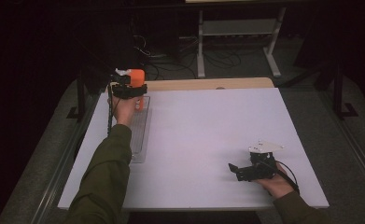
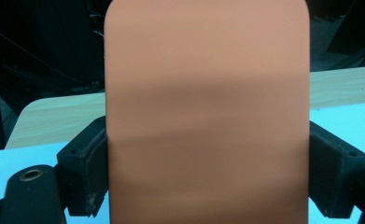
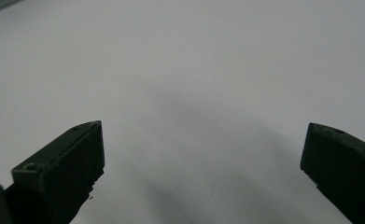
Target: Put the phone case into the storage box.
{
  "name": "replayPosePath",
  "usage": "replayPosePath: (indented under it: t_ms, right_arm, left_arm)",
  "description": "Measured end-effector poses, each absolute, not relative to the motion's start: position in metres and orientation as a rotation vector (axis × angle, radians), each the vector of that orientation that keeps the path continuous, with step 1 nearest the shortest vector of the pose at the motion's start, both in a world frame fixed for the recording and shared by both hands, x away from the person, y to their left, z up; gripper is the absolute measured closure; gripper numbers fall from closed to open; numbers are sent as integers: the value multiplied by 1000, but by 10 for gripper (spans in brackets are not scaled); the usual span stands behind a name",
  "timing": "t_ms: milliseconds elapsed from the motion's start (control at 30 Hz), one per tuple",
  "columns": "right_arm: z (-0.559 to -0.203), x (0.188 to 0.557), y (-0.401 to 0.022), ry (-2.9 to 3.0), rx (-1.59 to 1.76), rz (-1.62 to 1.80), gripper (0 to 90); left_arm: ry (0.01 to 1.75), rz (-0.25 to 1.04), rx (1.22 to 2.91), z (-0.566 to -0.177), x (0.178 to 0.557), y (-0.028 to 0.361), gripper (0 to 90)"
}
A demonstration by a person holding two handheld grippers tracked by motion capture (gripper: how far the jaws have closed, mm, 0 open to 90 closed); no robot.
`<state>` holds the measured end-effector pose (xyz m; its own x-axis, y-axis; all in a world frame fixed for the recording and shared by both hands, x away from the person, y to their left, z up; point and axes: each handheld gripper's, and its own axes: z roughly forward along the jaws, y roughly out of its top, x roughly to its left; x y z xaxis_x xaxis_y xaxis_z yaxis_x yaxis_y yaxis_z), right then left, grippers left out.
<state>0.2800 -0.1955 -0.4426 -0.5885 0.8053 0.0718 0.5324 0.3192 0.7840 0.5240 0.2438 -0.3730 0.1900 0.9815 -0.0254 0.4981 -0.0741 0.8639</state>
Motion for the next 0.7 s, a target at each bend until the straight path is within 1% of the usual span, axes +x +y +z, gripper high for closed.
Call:
replayPosePath:
  t_ms: [233, 300, 467, 533, 567, 700]
  right_arm:
    - [-443, 280, -196, 2260, 1201, 1149, 0]
    - [-443, 280, -196, 2258, 1198, 1150, 0]
    - [-443, 280, -196, 2256, 1205, 1152, 0]
    - [-443, 280, -196, 2255, 1204, 1153, 0]
    - [-442, 280, -196, 2255, 1205, 1152, 0]
    - [-442, 280, -196, 2252, 1207, 1153, 0]
  left_arm:
    - [1411, 776, 1688, -378, 526, 243, 152]
    - [1413, 777, 1716, -378, 526, 243, 152]
    - [1424, 780, 1726, -381, 525, 241, 155]
    - [1423, 789, 1763, -381, 524, 242, 156]
    - [1436, 784, 1738, -382, 525, 240, 156]
    - [1447, 797, 1767, -383, 523, 241, 156]
